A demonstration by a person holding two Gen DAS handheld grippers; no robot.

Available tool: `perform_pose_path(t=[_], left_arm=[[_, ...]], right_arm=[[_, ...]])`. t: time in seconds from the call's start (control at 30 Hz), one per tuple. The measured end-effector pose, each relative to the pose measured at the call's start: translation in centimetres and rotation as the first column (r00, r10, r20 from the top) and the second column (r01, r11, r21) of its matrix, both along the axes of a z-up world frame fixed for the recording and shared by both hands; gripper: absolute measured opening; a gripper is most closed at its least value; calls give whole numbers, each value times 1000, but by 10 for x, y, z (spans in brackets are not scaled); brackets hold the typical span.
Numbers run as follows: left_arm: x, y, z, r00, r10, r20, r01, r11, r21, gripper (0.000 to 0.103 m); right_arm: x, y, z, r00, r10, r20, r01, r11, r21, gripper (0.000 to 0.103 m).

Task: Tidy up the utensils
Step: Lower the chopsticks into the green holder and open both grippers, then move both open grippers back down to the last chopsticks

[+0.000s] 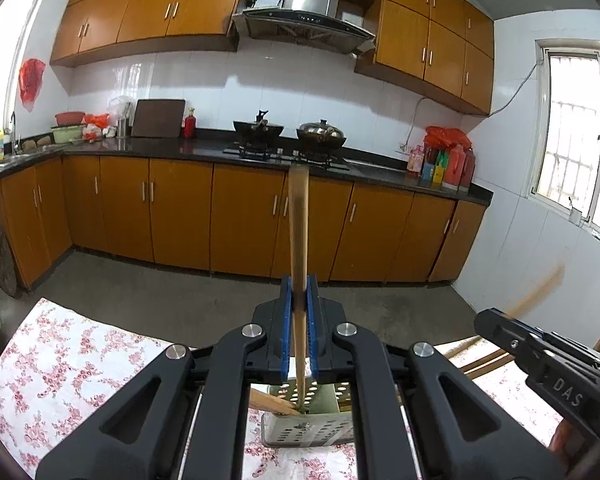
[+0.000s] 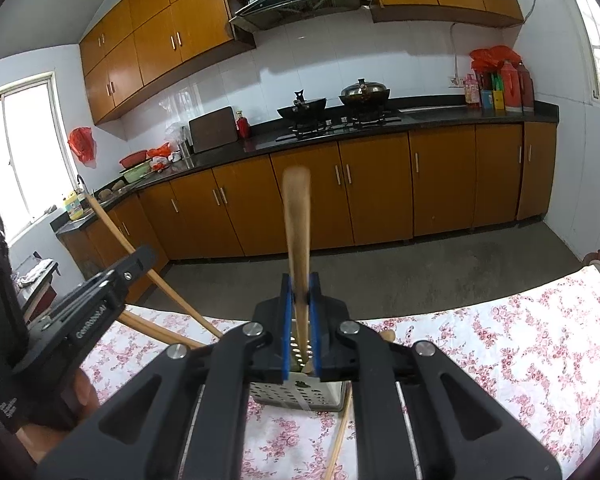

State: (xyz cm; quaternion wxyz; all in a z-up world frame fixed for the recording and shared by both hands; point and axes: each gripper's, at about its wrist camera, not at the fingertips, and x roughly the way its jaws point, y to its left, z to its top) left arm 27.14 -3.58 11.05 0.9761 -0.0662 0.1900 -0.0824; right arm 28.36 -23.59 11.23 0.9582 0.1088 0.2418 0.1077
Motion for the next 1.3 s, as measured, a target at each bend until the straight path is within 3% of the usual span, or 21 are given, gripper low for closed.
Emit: perform_pose_path(t=[0.17,0.3,0.63,0.77,0.93,1.2,1.3], left_arm=[[-5,4,5,1000,6,1,-6,1000,1,9],[-18,11,13,1000,27,15,-27,1000,-4,30],[-72,35,20,998,66,15,-66,997,29,32],[-96,48,-1,997,74,-27,-73,996,48,32],[-107,60,-47,988,106,-111,-96,991,96,32],[-98,72,-111,949,145,-279,-119,987,108,32],[-95,74,-124,940,140,-311,-110,988,113,32]], right_arm=[[-11,-1,5,1000,-11,18,11,1000,-9,14],[-26,-6,11,999,-23,37,23,1000,-6,17],[-87,-30,3,996,-75,51,76,997,-29,22],[-111,-40,-24,995,-97,13,98,994,-46,23],[-114,-44,-85,986,-111,-127,106,993,-44,23],[-101,-6,-170,945,-58,-323,42,998,-57,23],[-96,9,-188,930,-25,-367,8,999,-48,30]])
